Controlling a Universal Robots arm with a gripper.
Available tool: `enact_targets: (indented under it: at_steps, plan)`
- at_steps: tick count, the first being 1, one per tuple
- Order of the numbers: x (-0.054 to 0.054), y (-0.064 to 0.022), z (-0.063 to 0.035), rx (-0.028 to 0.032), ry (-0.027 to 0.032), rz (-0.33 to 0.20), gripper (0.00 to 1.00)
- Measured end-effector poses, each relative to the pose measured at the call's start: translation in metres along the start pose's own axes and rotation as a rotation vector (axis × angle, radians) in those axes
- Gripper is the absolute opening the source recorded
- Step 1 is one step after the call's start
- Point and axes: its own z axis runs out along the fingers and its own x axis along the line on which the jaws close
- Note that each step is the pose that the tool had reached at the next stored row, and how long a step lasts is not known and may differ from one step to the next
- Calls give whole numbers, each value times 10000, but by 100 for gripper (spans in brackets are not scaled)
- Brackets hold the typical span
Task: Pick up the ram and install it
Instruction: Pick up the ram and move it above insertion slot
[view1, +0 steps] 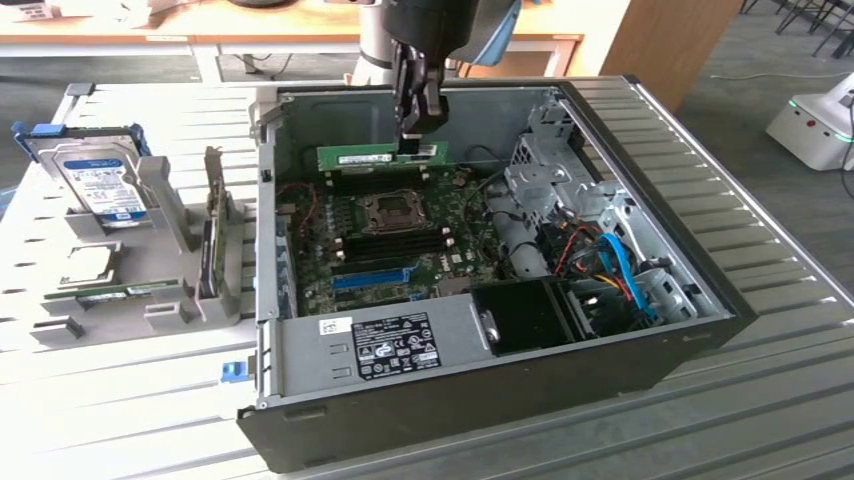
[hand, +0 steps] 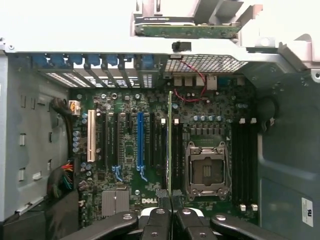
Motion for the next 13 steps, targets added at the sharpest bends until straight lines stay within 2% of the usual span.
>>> enact_targets:
  at_steps: [9,13]
  plan:
    - [-35,0,2,0,-12,-1,12]
    - [-36,-37,0,0,-12,-1,12]
